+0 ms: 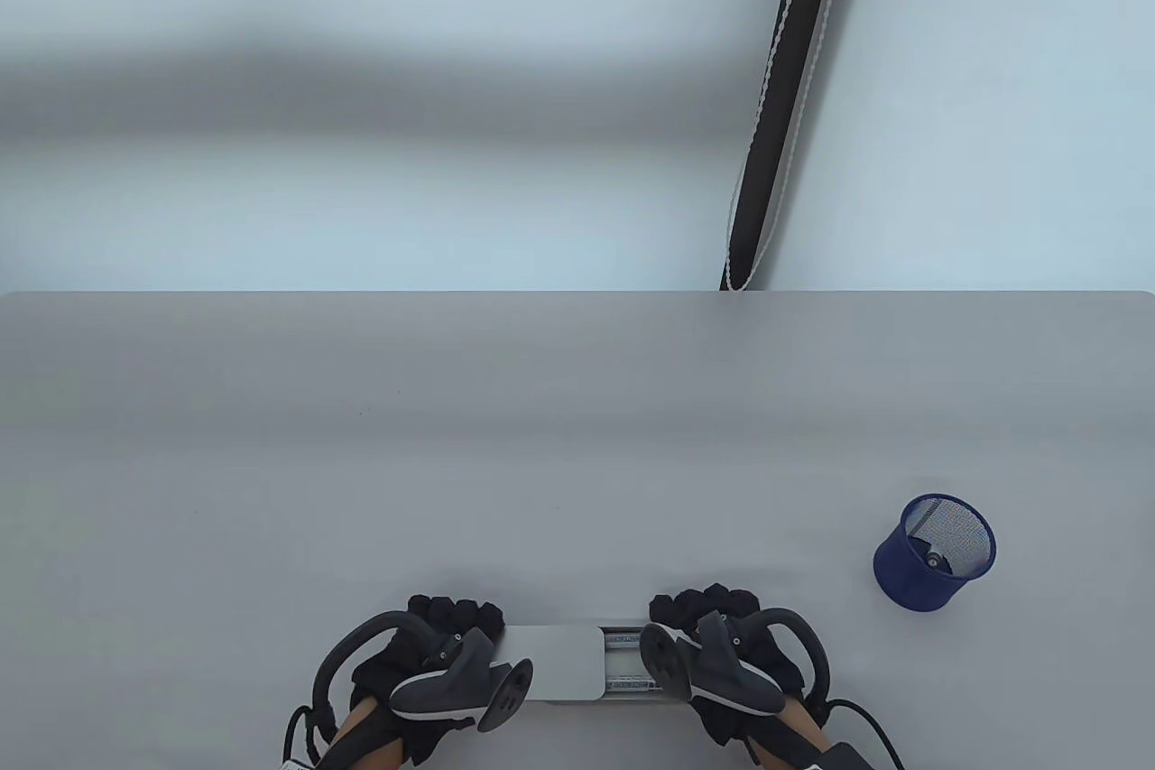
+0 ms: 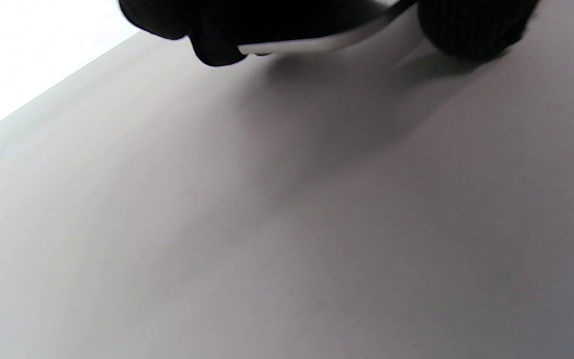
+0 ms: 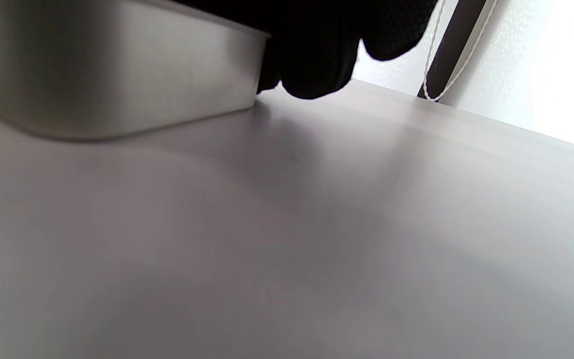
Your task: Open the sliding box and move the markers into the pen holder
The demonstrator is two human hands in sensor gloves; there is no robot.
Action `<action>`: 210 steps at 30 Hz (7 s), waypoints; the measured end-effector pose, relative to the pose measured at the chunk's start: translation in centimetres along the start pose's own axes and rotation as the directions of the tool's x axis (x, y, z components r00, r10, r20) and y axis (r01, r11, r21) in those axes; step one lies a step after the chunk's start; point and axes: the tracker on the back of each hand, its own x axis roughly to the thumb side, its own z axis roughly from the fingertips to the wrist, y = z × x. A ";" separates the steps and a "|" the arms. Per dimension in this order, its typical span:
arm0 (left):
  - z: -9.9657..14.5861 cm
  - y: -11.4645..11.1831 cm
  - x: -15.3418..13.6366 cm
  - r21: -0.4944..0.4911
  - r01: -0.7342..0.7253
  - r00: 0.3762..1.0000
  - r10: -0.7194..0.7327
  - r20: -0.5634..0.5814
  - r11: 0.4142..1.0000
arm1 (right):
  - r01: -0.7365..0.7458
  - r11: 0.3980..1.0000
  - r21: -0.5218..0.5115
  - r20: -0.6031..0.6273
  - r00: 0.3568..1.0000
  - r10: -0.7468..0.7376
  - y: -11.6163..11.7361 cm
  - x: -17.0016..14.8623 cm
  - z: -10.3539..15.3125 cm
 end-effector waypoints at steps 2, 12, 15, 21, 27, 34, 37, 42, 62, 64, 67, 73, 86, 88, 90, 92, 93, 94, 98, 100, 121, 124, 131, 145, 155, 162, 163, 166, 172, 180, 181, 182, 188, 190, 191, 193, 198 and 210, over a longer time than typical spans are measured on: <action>0.0 0.0 0.0 -0.002 0.000 1.000 0.000 -0.001 1.000 | -0.010 1.000 0.012 0.001 1.000 0.010 0.0 0.1 -0.1; 0.0 0.0 0.1 0.002 0.002 1.000 -0.002 -0.003 1.000 | -0.070 0.998 -0.004 0.011 0.997 0.070 0.0 0.6 -0.1; 0.0 0.0 0.1 0.002 0.004 1.000 -0.004 -0.003 1.000 | -0.080 0.997 -0.002 0.015 0.997 0.080 -0.2 0.6 -0.1; 0.0 0.0 0.1 0.002 0.005 1.000 -0.005 -0.004 1.000 | -0.128 0.992 -0.021 0.049 0.990 0.129 -0.4 0.8 0.0; 0.0 0.0 0.1 0.002 0.005 1.000 -0.005 -0.004 1.000 | -0.155 0.987 -0.040 0.065 0.985 0.157 -0.4 0.9 0.0; 0.0 0.1 0.1 0.002 0.008 1.000 -0.008 -0.005 1.000 | -0.162 0.985 -0.056 0.078 0.983 0.166 -0.4 0.9 0.1; 0.0 0.1 0.1 0.001 0.010 1.000 -0.010 -0.005 1.000 | -0.156 0.986 -0.064 0.084 0.983 0.162 -0.4 0.9 0.2; 0.0 0.1 0.2 0.001 0.010 1.000 -0.010 -0.005 1.000 | -0.132 0.988 -0.079 0.091 0.986 0.139 -0.5 0.7 0.4; 0.0 0.1 0.2 0.001 0.012 1.000 -0.012 -0.006 1.000 | -0.096 0.989 -0.113 0.098 0.989 0.107 0.0 0.2 0.5; 0.0 0.1 0.2 0.001 0.012 1.000 -0.012 -0.007 1.000 | -0.097 0.988 -0.117 0.096 0.989 0.109 0.0 0.1 0.5; 0.0 0.1 0.2 0.001 0.012 1.000 -0.012 -0.007 1.000 | -0.089 0.988 -0.123 0.094 0.990 0.101 0.0 0.0 0.6; 0.0 0.1 0.2 0.001 0.012 1.000 -0.012 -0.007 1.000 | -0.058 0.990 -0.126 0.075 0.995 0.068 0.0 -0.4 0.7; 0.0 0.1 0.3 0.000 0.014 1.000 -0.014 -0.009 1.000 | -0.008 0.991 -0.132 0.052 0.999 0.015 0.1 -1.1 0.7; 0.0 0.1 0.3 0.000 0.014 1.000 -0.014 -0.009 1.000 | 0.022 0.992 -0.128 0.042 0.999 -0.017 0.1 -1.3 0.7; -0.1 0.1 0.3 0.000 0.015 1.000 -0.015 -0.009 1.000 | 0.070 0.990 -0.121 0.028 0.997 -0.067 0.2 -1.7 0.7; -0.1 0.1 0.3 0.000 0.015 1.000 -0.015 -0.010 1.000 | 0.097 0.988 -0.120 0.021 0.995 -0.095 0.2 -2.0 0.7; 0.0 0.1 0.3 0.000 0.014 1.000 -0.014 -0.010 1.000 | 0.112 0.987 -0.119 0.016 0.994 -0.111 0.2 -2.1 0.7; 0.0 0.1 0.3 0.000 0.015 1.000 -0.015 -0.010 1.000 | 0.122 0.986 -0.118 0.013 0.993 -0.121 0.3 -2.2 0.7; 0.0 0.1 0.3 -0.001 0.015 1.000 -0.015 -0.011 1.000 | 0.160 0.981 -0.113 0.002 0.987 -0.161 0.3 -2.5 0.7; 0.0 0.1 0.3 -0.001 0.016 1.000 -0.017 -0.012 1.000 | 0.192 0.975 -0.109 -0.007 0.981 -0.194 0.3 -2.8 0.7; 0.0 0.1 0.3 -0.002 0.020 1.000 -0.020 -0.015 1.000 | 0.390 0.919 -0.063 -0.066 0.917 -0.394 0.5 -4.6 0.7; 0.0 0.1 0.4 -0.002 0.022 1.000 -0.022 -0.015 1.000 | 0.391 0.919 -0.053 -0.067 0.917 -0.394 0.5 -4.7 0.7; 0.0 0.1 0.4 -0.002 0.022 1.000 -0.022 -0.015 1.000 | 0.403 0.914 -0.041 -0.080 0.911 -0.405 0.6 -5.4 0.7; 0.0 0.1 0.4 -0.002 0.021 1.000 -0.021 -0.015 1.000 | 0.493 0.870 -0.025 -0.106 0.864 -0.493 0.1 -7.4 1.0; 0.0 0.1 0.4 -0.002 0.021 1.000 -0.021 -0.015 1.000 | 0.571 0.820 -0.042 -0.104 0.814 -0.572 -0.6 -8.8 1.3; 0.0 0.1 0.4 -0.006 0.012 1.000 -0.012 -0.014 1.000 | 0.621 0.782 -0.063 -0.085 0.777 -0.624 -1.5 -9.6 1.7; 0.0 0.1 0.4 -0.006 0.012 1.000 -0.012 -0.014 1.000 | 0.625 0.778 -0.069 -0.081 0.773 -0.629 -1.6 -9.7 1.7; -0.1 0.1 0.4 -0.006 0.012 1.000 -0.012 -0.014 1.000 | 0.635 0.768 -0.089 -0.069 0.765 -0.640 -2.1 -10.0 1.9; -0.1 0.1 0.4 -0.006 0.012 1.000 -0.012 -0.014 1.000 | 0.666 0.733 -0.136 -0.042 0.736 -0.676 -3.2 -10.7 2.4; -0.1 0.1 0.4 -0.006 0.012 1.000 -0.012 -0.014 1.000 | 0.707 0.664 -0.242 -0.021 0.680 -0.732 -4.3 -12.2 3.4; -0.1 0.1 0.4 -0.006 0.012 1.000 -0.012 -0.014 1.000 | 0.709 0.655 -0.264 -0.020 0.674 -0.738 -4.3 -12.4 3.5; -0.1 0.1 0.4 -0.006 0.012 1.000 -0.012 -0.014 1.000 | 0.708 0.649 -0.277 -0.021 0.671 -0.741 -4.4 -12.6 3.6; -0.1 0.1 0.4 -0.006 0.012 1.000 -0.012 -0.014 1.000 | 0.668 0.619 -0.412 -0.035 0.668 -0.744 -4.9 -13.5 4.4; -0.1 0.1 0.4 -0.006 0.012 1.000 -0.012 -0.014 1.000 | 0.639 0.606 -0.473 -0.041 0.671 -0.740 -5.2 -13.8 4.8; -0.1 0.1 0.4 -0.006 0.012 1.000 -0.012 -0.014 1.000 | 0.622 0.600 -0.503 -0.044 0.675 -0.737 -5.3 -13.9 5.0; -0.1 0.1 0.4 -0.006 0.012 1.000 -0.012 -0.014 1.000 | 0.590 0.593 -0.548 -0.055 0.682 -0.729 -5.6 -14.2 5.3; -0.1 0.1 0.4 -0.006 0.012 1.000 -0.012 -0.014 1.000 | 0.460 0.575 -0.677 -0.108 0.710 -0.696 -6.3 -14.9 6.5; -0.1 0.1 0.4 -0.008 0.012 1.000 -0.012 -0.014 1.000 | 0.174 0.565 -0.807 -0.262 0.752 -0.605 -7.6 -15.7 8.6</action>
